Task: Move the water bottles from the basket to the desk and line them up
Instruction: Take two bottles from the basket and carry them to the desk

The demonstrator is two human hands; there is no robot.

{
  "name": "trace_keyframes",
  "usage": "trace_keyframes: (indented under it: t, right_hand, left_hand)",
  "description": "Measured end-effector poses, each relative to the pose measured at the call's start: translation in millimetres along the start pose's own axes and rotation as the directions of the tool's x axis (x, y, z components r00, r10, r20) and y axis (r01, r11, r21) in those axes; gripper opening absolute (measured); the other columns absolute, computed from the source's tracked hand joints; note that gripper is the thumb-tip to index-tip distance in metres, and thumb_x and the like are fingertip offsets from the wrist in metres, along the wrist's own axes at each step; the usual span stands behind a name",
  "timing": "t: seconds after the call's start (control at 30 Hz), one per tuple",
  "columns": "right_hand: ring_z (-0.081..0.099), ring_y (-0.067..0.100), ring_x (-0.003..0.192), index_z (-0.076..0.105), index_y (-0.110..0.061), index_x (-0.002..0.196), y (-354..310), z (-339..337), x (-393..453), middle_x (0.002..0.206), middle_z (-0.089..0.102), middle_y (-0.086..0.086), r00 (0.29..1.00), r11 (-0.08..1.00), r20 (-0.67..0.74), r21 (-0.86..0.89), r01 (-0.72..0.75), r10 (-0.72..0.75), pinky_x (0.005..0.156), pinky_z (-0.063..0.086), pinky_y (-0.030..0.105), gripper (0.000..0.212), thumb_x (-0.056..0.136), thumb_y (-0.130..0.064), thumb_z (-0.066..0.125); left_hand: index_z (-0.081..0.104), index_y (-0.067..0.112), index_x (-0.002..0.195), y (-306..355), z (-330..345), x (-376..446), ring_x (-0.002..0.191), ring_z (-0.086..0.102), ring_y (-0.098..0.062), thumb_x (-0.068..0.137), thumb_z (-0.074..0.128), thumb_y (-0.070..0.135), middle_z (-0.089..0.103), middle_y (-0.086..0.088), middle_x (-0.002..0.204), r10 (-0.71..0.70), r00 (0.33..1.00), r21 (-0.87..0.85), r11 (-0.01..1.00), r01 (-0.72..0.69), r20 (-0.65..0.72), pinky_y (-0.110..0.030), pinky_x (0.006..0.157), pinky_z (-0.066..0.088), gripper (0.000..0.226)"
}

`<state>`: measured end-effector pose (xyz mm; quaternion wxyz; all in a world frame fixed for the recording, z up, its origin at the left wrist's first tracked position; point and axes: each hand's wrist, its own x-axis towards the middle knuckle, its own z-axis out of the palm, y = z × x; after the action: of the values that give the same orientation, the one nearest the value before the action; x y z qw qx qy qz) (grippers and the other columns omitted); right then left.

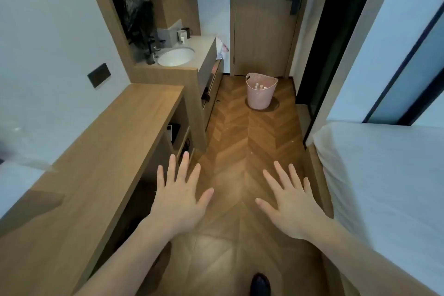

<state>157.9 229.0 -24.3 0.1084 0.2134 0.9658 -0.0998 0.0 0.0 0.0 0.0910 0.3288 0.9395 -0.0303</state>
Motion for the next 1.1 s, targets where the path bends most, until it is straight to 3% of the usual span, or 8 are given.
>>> trace_keyframes:
  t: [0.07, 0.2, 0.4, 0.67, 0.9, 1.1]
  right_hand:
    - [-0.026, 0.030, 0.159, -0.007, -0.040, 0.167, 20.3, -9.6, 32.8, 0.172, -0.028, -0.005, 1.000, 1.000, -0.004, 0.024, 0.007, -0.007, 0.128, -0.007, 0.059, 0.082, 0.098, -0.080, 0.015]
    - [-0.026, 0.030, 0.158, -0.008, -0.040, 0.166, 60.2, -34.4, 107.7, 0.172, -0.029, -0.005, 0.999, 0.999, -0.009, -0.010, 0.038, -0.038, 0.128, -0.007, 0.059, 0.083, 0.098, -0.080, 0.015]
    - [-0.027, 0.030, 0.158, -0.009, -0.041, 0.166, 95.3, -59.8, 199.4, 0.171, -0.030, -0.005, 0.999, 0.999, 0.001, -0.013, 0.049, -0.049, 0.126, -0.008, 0.057, 0.082, 0.098, -0.081, 0.017]
    - [-0.026, 0.030, 0.158, -0.007, -0.041, 0.167, 127.6, -91.9, 352.4, 0.172, -0.029, -0.005, 1.000, 1.000, -0.014, -0.011, 0.006, -0.006, 0.121, -0.012, 0.051, 0.081, 0.100, -0.079, 0.018]
    - [-0.025, 0.029, 0.159, -0.006, -0.042, 0.166, 149.3, -125.5, 474.0, 0.171, -0.030, -0.006, 0.994, 0.995, -0.026, 0.007, -0.103, 0.104, 0.122, -0.010, 0.049, 0.080, 0.099, -0.079, 0.019]
    - [-0.039, 0.024, 0.146, -0.007, -0.044, 0.166, 184.8, -138.4, 553.4, 0.169, -0.034, -0.008, 0.981, 0.981, 0.001, 0.019, -0.194, 0.194, 0.115, -0.015, 0.049, 0.080, 0.099, -0.080, 0.017]
  left_hand:
    - [0.002, 0.034, 0.168, 9.9, -5.6, 36.1, 0.154, -0.034, -0.030, 0.098, 0.009, 0.076, -0.030, -0.001, 0.171, 0.001, 1.000, -0.024, 1.000, -0.001, -0.022, -0.057, 0.127, -0.016, 0.082]
    - [0.003, 0.039, 0.167, 25.6, -13.9, 108.3, 0.155, -0.034, -0.027, 0.075, -0.023, 0.086, -0.028, 0.003, 0.171, -0.016, 0.997, -0.035, 0.999, 0.013, -0.071, -0.056, 0.127, -0.017, 0.107]
    - [0.002, 0.041, 0.167, 35.9, -15.2, 192.9, 0.154, -0.035, -0.027, 0.079, -0.015, 0.081, -0.031, 0.004, 0.170, -0.028, 1.000, -0.047, 0.999, 0.027, -0.011, -0.058, 0.127, -0.015, 0.098]
    - [0.007, 0.039, 0.168, 25.4, -32.0, 373.5, 0.156, -0.031, -0.029, 0.098, 0.010, 0.078, -0.027, 0.002, 0.172, 0.011, 0.997, -0.072, 0.997, -0.017, -0.079, -0.054, 0.124, -0.020, 0.080]
    - [0.006, 0.036, 0.168, 10.8, -62.3, 529.7, 0.156, -0.032, -0.032, 0.100, 0.014, 0.074, -0.031, -0.001, 0.171, 0.104, 0.994, -0.041, 0.994, -0.105, -0.015, -0.057, 0.126, -0.016, 0.078]
    - [0.008, 0.036, 0.168, 26.9, -87.3, 646.3, 0.155, -0.034, -0.031, 0.091, 0.000, 0.078, -0.034, -0.001, 0.170, 0.199, 0.980, -0.025, 0.980, -0.199, 0.001, -0.058, 0.127, -0.015, 0.088]
